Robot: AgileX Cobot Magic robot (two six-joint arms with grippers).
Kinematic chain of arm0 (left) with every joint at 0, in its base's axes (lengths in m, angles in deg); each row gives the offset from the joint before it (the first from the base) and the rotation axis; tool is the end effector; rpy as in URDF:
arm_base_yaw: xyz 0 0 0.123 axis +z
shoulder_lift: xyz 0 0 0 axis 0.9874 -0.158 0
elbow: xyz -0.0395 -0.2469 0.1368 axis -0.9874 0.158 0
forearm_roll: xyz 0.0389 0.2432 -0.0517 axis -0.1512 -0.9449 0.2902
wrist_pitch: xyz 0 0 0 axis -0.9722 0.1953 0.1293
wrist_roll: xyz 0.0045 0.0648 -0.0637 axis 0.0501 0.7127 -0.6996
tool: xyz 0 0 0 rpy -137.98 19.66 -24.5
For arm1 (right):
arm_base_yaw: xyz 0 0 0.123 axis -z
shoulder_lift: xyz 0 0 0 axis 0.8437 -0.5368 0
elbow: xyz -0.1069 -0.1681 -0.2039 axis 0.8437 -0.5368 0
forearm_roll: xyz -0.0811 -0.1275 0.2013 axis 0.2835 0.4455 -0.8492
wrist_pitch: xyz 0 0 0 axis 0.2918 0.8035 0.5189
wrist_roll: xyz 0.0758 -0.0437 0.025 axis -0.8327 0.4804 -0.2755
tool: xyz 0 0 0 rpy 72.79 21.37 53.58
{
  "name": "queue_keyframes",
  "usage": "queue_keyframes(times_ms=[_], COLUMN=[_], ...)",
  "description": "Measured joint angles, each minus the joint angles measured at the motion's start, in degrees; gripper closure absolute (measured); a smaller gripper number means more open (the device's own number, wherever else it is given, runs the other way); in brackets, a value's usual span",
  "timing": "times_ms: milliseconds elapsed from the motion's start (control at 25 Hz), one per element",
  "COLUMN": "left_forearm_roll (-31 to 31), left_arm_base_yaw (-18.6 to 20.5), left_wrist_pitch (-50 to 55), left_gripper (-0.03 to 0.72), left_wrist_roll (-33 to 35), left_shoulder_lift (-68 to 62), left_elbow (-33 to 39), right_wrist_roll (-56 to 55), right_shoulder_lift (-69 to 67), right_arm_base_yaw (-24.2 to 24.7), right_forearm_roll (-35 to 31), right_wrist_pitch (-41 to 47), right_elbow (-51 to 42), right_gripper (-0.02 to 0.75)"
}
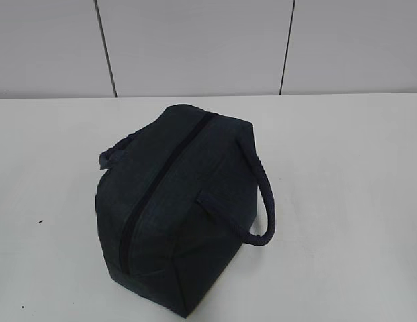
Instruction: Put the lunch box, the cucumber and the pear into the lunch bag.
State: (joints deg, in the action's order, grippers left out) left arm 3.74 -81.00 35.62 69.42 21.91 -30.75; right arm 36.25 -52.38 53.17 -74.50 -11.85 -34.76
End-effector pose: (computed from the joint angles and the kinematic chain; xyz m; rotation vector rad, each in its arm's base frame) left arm -0.0121 0.0058 0.2789 -0.0573 2.0516 0.0514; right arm -0.0114 -0.0080 0.2704 -0.0931 2.1106 -0.0689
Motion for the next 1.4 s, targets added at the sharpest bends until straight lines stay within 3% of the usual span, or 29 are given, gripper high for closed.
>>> queue_keyframes(times_ms=[1400], left_forearm_roll=[0.0], left_arm_base_yaw=[0.0], left_wrist_pitch=[0.0], left_gripper=[0.459], left_wrist_roll=[0.0], left_shoulder_lift=[0.0], left_elbow=[0.0], right_wrist_roll=[0.0], right_shoulder_lift=[0.0], right_arm_base_yaw=[0.0], right_forearm_roll=[0.0], right_wrist_pitch=[0.0], right_elbow=[0.0], right_gripper=[0.227])
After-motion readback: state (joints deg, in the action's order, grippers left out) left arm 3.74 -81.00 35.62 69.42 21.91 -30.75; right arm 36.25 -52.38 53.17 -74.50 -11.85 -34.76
